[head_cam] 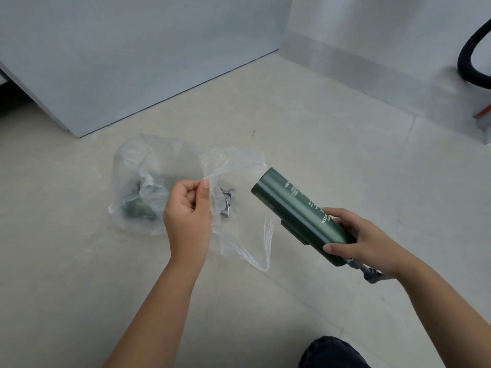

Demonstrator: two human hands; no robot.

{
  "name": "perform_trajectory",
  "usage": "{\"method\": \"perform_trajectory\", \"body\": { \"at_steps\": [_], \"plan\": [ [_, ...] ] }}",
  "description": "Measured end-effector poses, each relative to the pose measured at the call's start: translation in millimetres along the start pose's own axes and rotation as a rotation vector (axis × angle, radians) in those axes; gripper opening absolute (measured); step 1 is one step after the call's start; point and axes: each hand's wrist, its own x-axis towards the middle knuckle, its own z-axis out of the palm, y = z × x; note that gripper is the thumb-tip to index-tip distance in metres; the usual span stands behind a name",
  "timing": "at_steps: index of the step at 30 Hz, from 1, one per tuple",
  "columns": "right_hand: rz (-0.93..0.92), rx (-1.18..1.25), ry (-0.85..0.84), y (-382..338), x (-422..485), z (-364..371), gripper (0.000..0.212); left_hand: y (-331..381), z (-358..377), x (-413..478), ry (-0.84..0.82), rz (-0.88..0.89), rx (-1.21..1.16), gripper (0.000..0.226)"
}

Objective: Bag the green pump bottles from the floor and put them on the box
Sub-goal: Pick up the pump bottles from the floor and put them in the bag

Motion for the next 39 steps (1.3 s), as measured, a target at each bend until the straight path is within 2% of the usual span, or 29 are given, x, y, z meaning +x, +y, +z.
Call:
{"method": "perform_trajectory", "body": {
  "at_steps": [9, 13, 20, 29, 39],
  "plan": [
    [0.018, -0.233, -0.241, -45.2, 26.1, 24.8, 0.055, 11.9, -6.3, 5.3, 0.014, 0.013, -0.029, 0.017],
    [-0.071, -0.346, -0.272, -70.9, 43.9, 39.9, 0.056, 15.3, -9.5, 10.4, 0.029, 0.016, -0.029, 0.019],
    [-0.21, -0.345, -0.34, -90.5, 102.6, 89.5, 0.06, 26.8, -20.2, 22.7, 0.099, 0.041, 0.019, 0.017],
    [-0.303, -0.278, -0.308, -102.7, 171.1, 131.4, 0.063, 36.3, -41.2, 37.2, 0.201, 0.051, 0.017, 0.017],
    [-0.442, -0.357, -0.33, -123.6, 217.7, 170.5, 0.066, 44.1, -47.7, 39.5, 0.241, 0.042, -0.001, 0.015]
  ]
}}
